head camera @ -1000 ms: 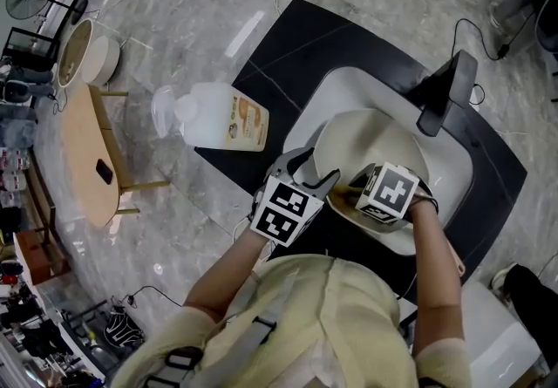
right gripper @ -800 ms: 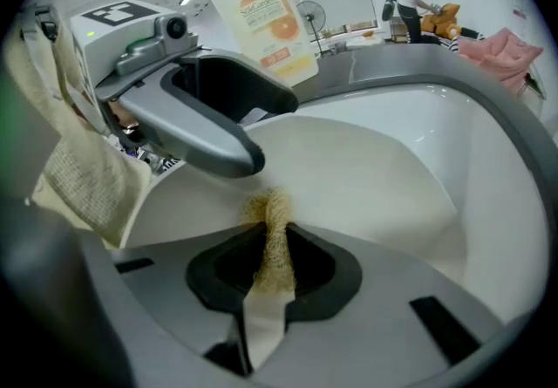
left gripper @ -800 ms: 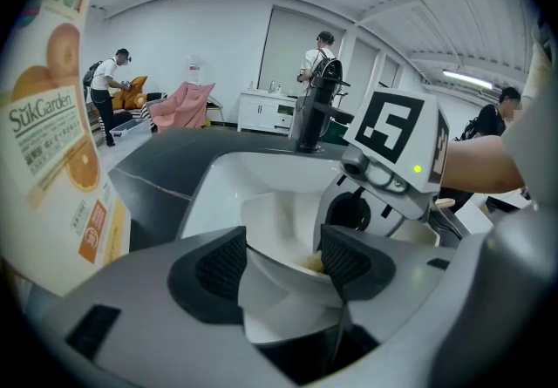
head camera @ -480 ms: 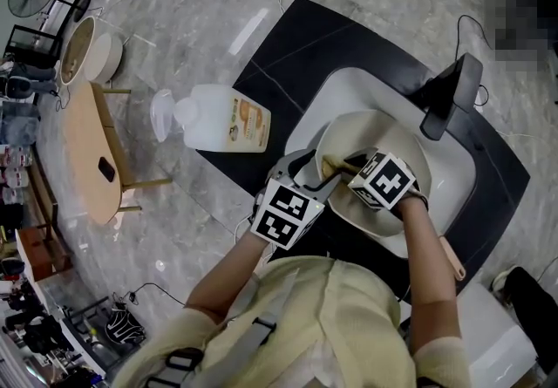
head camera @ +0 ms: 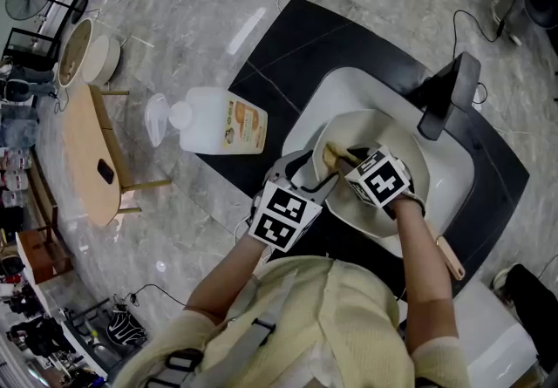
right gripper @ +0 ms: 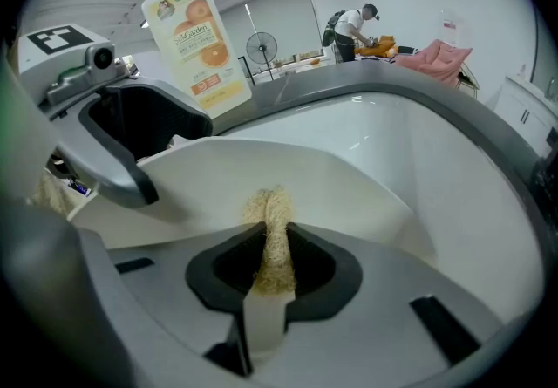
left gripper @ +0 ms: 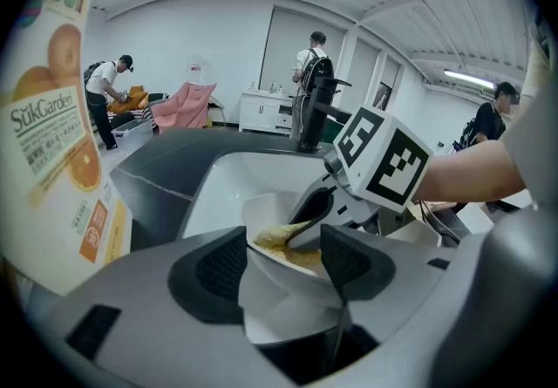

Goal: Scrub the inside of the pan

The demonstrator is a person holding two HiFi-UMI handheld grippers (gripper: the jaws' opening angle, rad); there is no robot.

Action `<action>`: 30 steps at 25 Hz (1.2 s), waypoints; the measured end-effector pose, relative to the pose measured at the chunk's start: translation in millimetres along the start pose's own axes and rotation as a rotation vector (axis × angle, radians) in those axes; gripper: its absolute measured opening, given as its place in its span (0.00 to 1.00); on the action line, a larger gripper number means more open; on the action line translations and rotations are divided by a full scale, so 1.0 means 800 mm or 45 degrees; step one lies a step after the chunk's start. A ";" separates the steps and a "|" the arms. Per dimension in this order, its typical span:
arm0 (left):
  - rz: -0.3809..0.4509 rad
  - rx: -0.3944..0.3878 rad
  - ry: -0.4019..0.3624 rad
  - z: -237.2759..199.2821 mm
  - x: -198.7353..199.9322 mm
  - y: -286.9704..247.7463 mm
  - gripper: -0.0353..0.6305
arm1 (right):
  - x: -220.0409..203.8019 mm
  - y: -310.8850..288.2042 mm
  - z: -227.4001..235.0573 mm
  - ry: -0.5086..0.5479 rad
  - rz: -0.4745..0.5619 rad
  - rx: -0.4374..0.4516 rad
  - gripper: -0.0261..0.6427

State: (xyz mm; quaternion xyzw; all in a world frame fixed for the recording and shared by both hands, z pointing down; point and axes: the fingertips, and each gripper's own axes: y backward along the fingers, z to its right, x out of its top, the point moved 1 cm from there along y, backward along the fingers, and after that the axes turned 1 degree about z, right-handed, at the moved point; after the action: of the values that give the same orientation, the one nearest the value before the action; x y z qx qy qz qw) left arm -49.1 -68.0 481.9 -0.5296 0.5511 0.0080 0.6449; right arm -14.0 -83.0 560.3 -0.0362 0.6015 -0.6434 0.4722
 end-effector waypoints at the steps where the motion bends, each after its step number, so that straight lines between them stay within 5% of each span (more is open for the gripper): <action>1: 0.001 0.001 -0.002 0.001 0.000 0.000 0.46 | 0.000 0.003 0.003 0.004 0.004 -0.023 0.15; 9: 0.012 0.032 0.013 -0.009 0.003 -0.002 0.46 | -0.012 0.023 0.023 0.070 -0.008 -0.147 0.15; 18: 0.000 0.028 0.019 -0.011 0.002 -0.018 0.46 | -0.015 0.010 -0.016 0.289 0.037 -0.018 0.16; 30: -0.022 0.014 0.038 -0.014 0.000 -0.022 0.46 | -0.040 -0.021 0.013 0.392 -0.147 -0.142 0.16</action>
State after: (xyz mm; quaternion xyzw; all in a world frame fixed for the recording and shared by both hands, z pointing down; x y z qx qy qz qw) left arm -46.2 -83.7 495.5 -0.5308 0.5561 -0.0084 0.6395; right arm 0.7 -72.6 593.2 0.0023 0.6985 -0.6329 0.3340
